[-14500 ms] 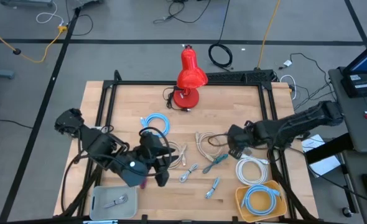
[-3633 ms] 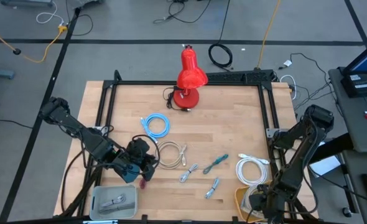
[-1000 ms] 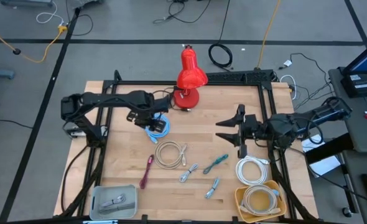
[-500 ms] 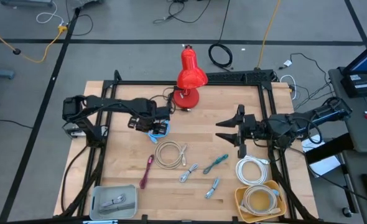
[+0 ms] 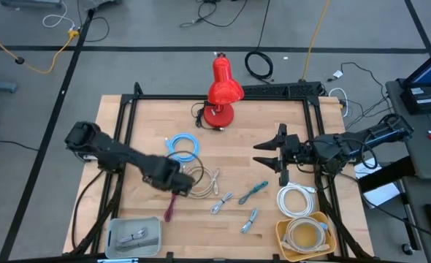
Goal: Pick & Place USB Port
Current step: Put the black and pink charger cable into the white bin
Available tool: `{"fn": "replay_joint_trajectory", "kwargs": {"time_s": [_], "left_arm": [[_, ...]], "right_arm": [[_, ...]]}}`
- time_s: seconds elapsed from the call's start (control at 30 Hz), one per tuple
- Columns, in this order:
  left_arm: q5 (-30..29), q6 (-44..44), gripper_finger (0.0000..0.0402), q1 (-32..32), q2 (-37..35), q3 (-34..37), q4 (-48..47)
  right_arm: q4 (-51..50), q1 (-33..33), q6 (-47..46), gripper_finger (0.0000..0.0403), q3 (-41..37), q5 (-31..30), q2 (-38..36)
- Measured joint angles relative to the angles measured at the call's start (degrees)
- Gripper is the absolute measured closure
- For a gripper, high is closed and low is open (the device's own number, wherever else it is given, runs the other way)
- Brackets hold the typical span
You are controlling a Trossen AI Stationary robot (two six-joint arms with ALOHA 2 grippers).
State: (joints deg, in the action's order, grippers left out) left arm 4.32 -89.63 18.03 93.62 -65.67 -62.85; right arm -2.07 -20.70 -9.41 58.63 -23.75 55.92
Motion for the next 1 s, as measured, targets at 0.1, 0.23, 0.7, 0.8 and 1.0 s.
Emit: {"fn": "replay_joint_trajectory", "kwargs": {"time_s": [0.1, 0.23, 0.7, 0.8, 1.0], "left_arm": [[-0.2, -4.58, 0.0188, 3.02, 0.0, 0.0, 0.54], [-0.3, -9.15, 0.0188, 5.49, 0.0, 0.9, 3.74], [1.7, -13.94, 0.0188, 8.14, 0.0, 13.47, 21.33], [1.66, -13.81, 0.0188, 8.01, 0.38, 15.29, 24.19], [3.24, -10.94, 0.0222, 7.17, 2.47, 15.79, 26.55]], "right_arm": [[0.53, 0.01, 0.59, 0.0243, 0.0, -0.04, 0.0], [0.56, 0.01, 0.88, 0.0243, 0.0, -0.08, 0.0], [0.53, -0.01, -0.39, 0.0243, 0.0, -0.04, 0.0], [0.53, -0.01, -0.39, 0.0243, 0.0, -0.03, 0.02], [0.52, -0.01, -0.39, 0.0243, 0.0, -0.02, 0.02]]}}
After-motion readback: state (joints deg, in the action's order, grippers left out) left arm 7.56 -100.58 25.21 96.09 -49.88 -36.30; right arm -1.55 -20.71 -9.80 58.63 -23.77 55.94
